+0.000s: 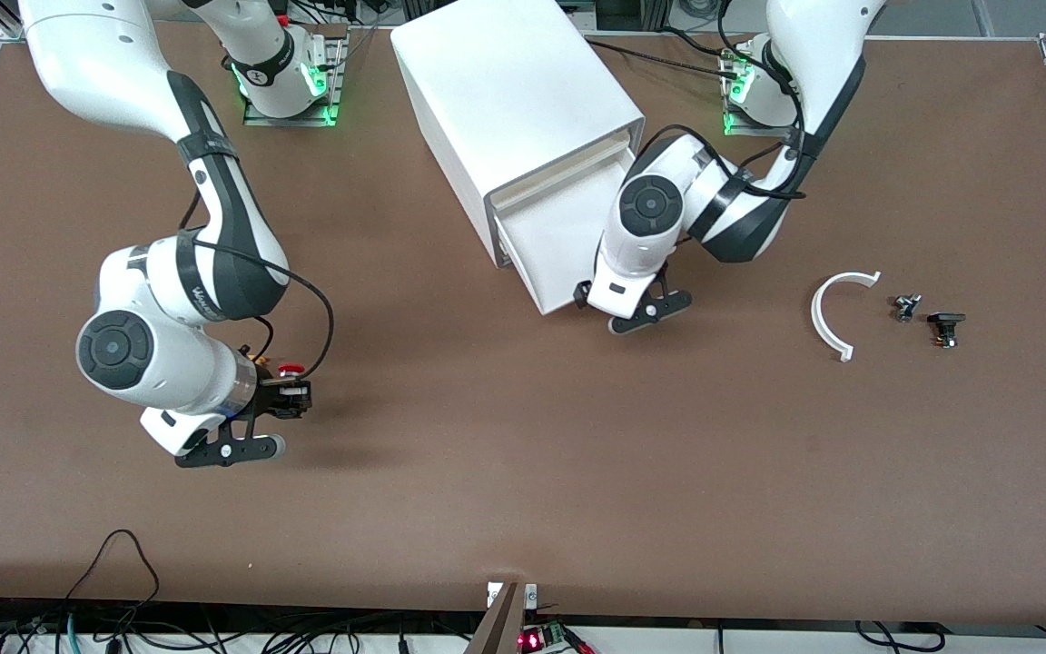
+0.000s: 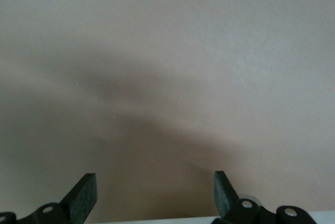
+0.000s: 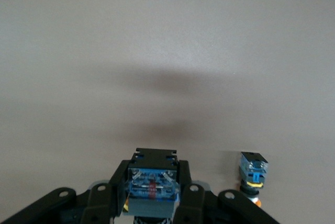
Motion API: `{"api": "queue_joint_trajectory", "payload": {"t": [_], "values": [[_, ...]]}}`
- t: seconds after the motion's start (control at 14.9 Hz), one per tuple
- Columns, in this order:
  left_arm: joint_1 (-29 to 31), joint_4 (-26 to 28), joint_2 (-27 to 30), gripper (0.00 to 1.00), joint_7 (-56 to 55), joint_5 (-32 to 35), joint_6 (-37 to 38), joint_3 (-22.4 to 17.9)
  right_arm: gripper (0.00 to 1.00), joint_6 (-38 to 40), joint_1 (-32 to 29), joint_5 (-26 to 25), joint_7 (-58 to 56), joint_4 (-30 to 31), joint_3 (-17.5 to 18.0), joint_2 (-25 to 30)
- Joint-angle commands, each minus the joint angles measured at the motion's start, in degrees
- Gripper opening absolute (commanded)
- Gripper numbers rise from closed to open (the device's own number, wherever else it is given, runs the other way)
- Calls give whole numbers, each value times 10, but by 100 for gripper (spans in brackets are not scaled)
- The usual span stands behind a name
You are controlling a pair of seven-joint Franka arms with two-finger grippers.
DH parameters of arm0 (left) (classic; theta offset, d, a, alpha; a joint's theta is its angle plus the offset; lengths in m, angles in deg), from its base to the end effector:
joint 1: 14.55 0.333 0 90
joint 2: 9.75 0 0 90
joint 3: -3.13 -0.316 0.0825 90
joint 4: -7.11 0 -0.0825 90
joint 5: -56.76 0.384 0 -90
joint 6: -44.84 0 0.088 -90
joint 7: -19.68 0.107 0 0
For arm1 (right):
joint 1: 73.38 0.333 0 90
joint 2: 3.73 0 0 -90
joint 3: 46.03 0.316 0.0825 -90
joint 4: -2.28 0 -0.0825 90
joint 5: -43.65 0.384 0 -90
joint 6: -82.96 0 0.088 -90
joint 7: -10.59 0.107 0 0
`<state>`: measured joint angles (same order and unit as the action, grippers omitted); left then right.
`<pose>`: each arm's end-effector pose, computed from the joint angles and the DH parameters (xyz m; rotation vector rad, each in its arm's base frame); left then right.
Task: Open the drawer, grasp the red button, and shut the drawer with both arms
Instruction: 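Set the red button beside the yellow button with the right gripper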
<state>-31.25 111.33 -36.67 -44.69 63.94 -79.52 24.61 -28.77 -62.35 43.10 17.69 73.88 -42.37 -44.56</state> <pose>0.5132 -0.3766 0.2884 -3.0500 -0.6373 0.1623 0.7209 0.1761 0.3406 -3.1055 -0.1878 0.0263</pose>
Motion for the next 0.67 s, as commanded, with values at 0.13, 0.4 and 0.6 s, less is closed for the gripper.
{"api": "queue_joint_trajectory", "payload": {"t": [0.13, 0.4, 0.6], "values": [[3, 59, 34, 99, -107, 14, -1, 85, 0, -143, -30, 3, -43, 173, 6, 49], [3, 65, 34, 99, -114, 11, 19, 124, 0, -265, -35, 3, -47, 269, 4, 48], [3, 64, 31, 99, -113, -7, 37, 138, 0, -314, -38, 3, -47, 297, 4, 37]]}}
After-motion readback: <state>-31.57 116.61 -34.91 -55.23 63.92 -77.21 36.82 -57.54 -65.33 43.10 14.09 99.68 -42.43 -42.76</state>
